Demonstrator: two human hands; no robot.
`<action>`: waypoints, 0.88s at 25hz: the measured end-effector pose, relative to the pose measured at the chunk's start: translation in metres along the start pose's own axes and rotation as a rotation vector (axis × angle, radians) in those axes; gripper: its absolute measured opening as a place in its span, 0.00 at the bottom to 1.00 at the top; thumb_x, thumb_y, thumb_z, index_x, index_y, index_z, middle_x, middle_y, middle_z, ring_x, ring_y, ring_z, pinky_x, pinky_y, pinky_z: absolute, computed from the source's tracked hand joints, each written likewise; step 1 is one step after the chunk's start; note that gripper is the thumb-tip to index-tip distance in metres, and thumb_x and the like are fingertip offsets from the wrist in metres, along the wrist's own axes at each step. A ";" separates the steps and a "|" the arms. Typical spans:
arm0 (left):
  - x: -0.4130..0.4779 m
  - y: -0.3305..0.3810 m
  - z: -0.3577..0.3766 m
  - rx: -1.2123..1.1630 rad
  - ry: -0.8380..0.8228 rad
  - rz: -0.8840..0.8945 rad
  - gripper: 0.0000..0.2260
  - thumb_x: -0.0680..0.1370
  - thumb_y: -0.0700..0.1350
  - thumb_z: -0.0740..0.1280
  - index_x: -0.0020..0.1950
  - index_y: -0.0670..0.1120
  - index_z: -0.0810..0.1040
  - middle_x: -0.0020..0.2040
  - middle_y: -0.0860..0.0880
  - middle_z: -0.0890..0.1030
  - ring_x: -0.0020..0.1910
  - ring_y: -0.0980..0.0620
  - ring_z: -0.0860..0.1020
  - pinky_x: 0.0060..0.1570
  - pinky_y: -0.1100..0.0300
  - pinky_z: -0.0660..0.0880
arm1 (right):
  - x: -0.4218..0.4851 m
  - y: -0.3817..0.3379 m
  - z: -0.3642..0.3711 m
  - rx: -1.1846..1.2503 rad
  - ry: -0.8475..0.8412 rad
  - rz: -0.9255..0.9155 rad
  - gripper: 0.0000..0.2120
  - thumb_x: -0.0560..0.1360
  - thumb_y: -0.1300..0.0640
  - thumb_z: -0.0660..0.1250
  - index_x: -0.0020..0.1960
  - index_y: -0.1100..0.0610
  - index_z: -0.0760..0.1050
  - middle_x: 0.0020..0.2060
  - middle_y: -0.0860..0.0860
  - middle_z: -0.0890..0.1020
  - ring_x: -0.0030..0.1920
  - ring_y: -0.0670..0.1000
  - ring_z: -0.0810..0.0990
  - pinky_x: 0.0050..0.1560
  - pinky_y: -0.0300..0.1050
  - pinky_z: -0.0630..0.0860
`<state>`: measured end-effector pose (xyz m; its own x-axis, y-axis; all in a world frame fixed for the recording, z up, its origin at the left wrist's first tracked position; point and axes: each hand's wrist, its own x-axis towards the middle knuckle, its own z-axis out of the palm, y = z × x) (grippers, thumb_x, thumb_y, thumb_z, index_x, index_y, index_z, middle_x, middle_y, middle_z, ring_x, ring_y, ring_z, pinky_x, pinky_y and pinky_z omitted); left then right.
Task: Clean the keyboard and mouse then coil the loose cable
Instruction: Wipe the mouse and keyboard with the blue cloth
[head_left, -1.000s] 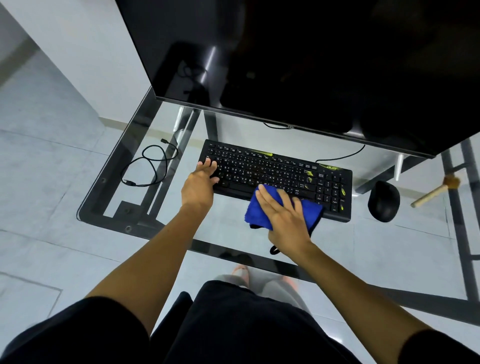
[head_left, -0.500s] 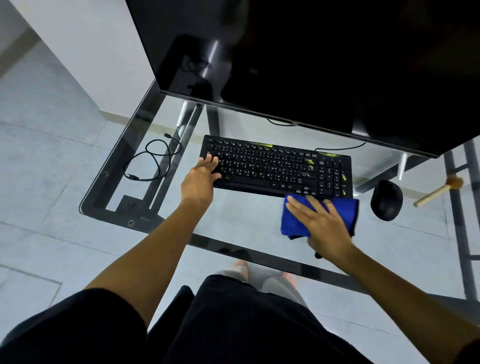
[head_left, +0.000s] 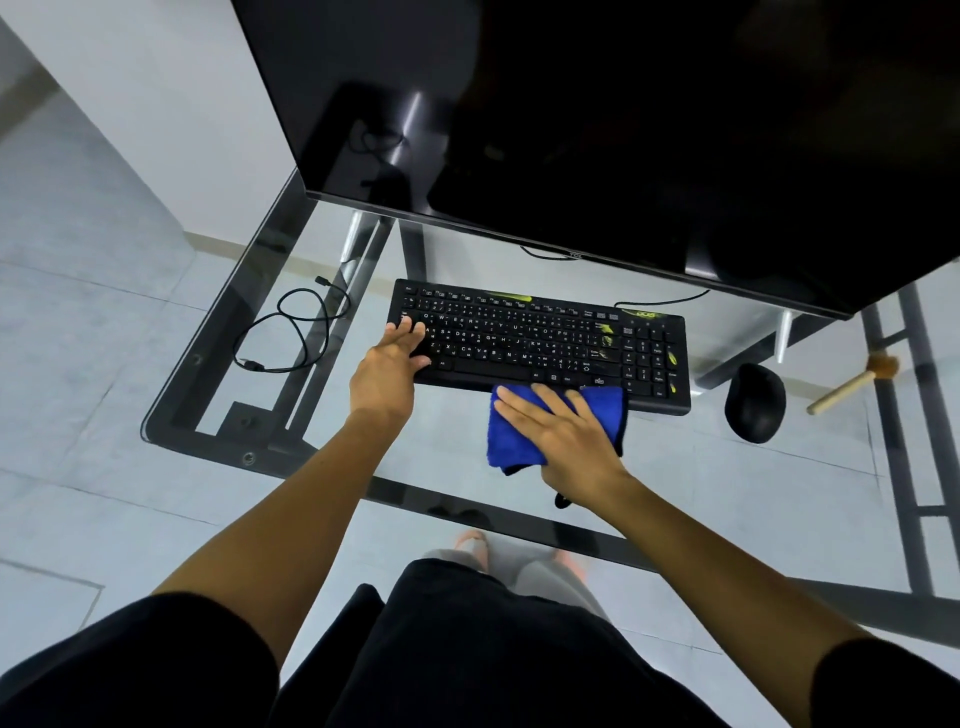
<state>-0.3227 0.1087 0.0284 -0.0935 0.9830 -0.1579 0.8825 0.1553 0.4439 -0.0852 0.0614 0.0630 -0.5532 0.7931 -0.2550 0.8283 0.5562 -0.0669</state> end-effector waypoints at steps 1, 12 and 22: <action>-0.001 -0.002 0.001 0.011 -0.002 0.004 0.21 0.81 0.41 0.59 0.74 0.48 0.63 0.77 0.51 0.59 0.76 0.51 0.56 0.72 0.55 0.62 | -0.011 0.012 0.004 0.018 0.003 0.043 0.42 0.71 0.70 0.59 0.77 0.46 0.47 0.76 0.38 0.47 0.77 0.52 0.50 0.74 0.52 0.47; -0.014 0.029 0.001 0.071 0.115 -0.081 0.24 0.80 0.35 0.57 0.76 0.46 0.58 0.78 0.48 0.56 0.77 0.49 0.53 0.75 0.51 0.49 | -0.093 0.076 0.017 0.203 0.131 0.519 0.39 0.66 0.66 0.65 0.75 0.50 0.60 0.73 0.43 0.64 0.70 0.55 0.64 0.63 0.49 0.59; -0.019 0.127 0.053 0.216 -0.159 0.271 0.24 0.83 0.44 0.54 0.78 0.50 0.49 0.79 0.53 0.49 0.77 0.52 0.46 0.75 0.49 0.45 | -0.039 0.041 0.008 0.239 0.163 0.398 0.40 0.71 0.66 0.61 0.77 0.47 0.49 0.76 0.40 0.51 0.74 0.53 0.54 0.71 0.50 0.53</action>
<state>-0.1843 0.1043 0.0413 0.2139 0.9556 -0.2027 0.9439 -0.1487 0.2950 -0.0287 0.0514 0.0620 -0.1808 0.9716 -0.1525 0.9648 0.1451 -0.2192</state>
